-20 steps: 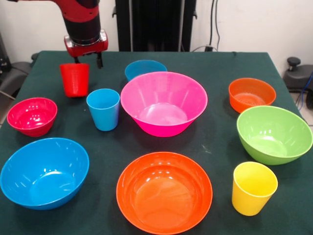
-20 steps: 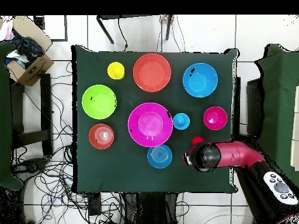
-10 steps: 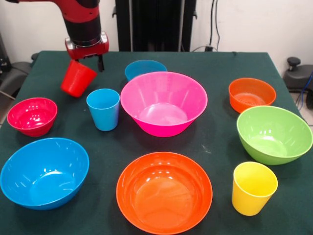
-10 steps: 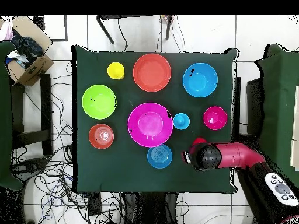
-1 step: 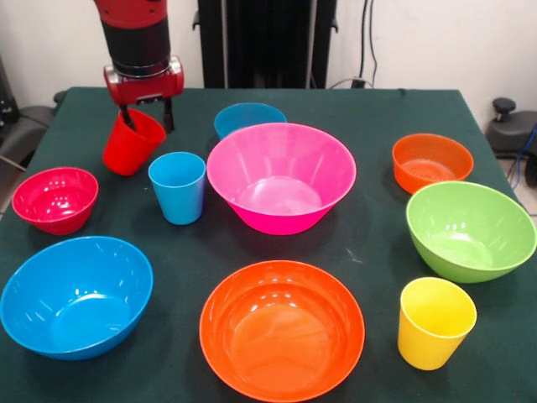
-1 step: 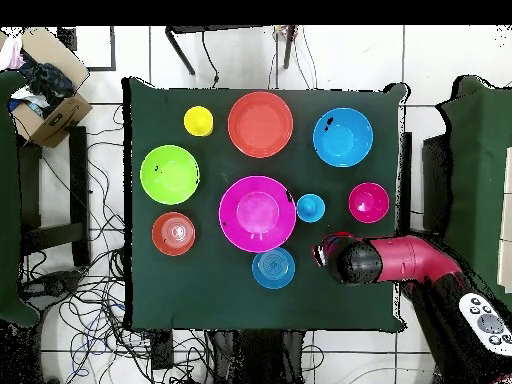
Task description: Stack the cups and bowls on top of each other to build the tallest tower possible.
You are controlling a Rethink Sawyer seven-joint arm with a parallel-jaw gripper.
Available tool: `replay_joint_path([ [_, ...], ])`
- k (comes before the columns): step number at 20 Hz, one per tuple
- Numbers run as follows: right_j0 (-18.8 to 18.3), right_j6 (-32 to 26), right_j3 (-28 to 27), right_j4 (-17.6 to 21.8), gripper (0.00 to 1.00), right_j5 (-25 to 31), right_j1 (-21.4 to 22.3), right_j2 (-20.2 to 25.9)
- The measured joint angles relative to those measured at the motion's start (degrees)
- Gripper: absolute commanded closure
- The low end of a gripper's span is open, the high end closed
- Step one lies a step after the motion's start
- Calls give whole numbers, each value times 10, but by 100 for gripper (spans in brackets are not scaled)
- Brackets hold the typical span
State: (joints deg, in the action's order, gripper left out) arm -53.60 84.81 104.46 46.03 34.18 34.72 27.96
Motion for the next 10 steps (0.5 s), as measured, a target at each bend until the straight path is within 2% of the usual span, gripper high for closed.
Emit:
replay_joint_path([
  [10,3,0,-1,0,0,-17,8,9],
])
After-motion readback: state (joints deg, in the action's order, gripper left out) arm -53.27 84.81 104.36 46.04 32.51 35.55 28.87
